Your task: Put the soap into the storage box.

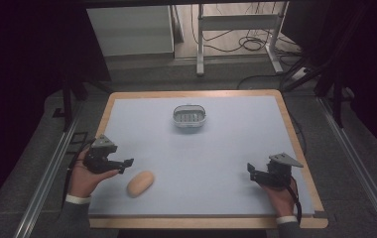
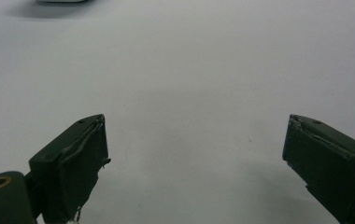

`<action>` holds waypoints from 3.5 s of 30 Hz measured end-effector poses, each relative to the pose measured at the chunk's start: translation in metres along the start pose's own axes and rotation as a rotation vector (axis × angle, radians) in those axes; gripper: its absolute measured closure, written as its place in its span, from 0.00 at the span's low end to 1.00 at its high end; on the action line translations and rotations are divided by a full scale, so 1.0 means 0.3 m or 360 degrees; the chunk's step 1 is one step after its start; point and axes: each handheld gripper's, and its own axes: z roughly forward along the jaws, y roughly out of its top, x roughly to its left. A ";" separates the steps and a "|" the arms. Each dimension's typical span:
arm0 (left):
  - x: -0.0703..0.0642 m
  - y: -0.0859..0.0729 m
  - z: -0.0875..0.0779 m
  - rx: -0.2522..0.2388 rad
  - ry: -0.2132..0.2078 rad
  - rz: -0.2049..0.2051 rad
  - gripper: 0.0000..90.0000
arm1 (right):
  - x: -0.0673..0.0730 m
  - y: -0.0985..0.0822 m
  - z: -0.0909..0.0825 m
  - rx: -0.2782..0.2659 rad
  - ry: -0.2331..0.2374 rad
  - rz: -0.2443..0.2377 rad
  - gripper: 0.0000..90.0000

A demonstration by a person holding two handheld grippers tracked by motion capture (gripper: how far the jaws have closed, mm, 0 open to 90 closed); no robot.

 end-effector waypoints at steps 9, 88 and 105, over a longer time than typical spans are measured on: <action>-0.051 0.017 0.008 0.0060 -0.0075 0.0076 0.19 | -0.001 0.000 -0.001 -0.0004 -0.0004 0.0004 0.08; -0.158 -0.038 0.147 0.0459 -0.0158 0.0117 0.36 | -0.002 0.002 0.005 0.0019 -0.0035 0.0020 0.08; -0.171 0.060 0.169 0.0448 -0.0180 0.0182 0.36 | 0.000 0.002 0.006 0.0023 -0.0038 0.0018 0.08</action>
